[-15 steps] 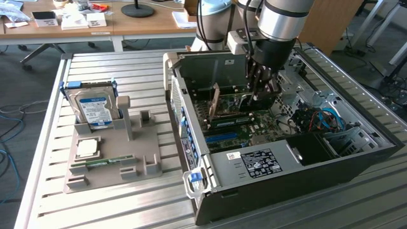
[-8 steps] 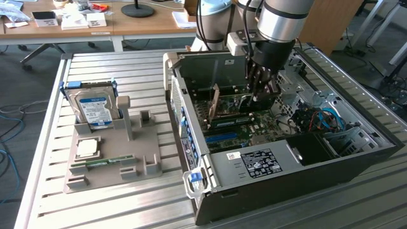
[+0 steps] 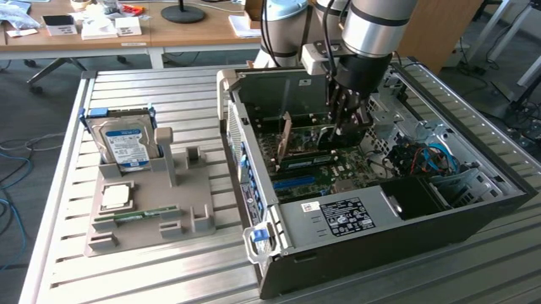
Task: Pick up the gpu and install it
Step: 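Insert the gpu into the slot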
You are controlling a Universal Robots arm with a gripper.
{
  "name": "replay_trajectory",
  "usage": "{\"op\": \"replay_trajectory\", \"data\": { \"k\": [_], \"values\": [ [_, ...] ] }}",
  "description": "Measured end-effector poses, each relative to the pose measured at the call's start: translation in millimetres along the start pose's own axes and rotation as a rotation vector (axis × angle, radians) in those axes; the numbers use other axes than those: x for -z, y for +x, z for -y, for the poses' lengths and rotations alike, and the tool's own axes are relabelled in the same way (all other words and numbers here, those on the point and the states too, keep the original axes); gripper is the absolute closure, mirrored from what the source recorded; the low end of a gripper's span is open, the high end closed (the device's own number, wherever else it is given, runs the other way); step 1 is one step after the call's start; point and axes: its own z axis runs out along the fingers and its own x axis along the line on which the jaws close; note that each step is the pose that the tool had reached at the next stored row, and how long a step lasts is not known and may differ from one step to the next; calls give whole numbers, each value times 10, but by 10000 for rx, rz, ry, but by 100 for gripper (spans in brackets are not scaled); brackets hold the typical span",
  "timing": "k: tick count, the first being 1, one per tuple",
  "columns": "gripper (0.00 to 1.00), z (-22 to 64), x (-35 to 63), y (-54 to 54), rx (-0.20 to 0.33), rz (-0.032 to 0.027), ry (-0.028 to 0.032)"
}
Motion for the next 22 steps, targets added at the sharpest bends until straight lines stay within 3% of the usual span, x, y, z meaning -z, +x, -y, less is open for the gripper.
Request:
{"op": "replay_trajectory", "data": {
  "k": [22],
  "values": [
    [73,0,-14,0,0,-1,0]
  ]
}}
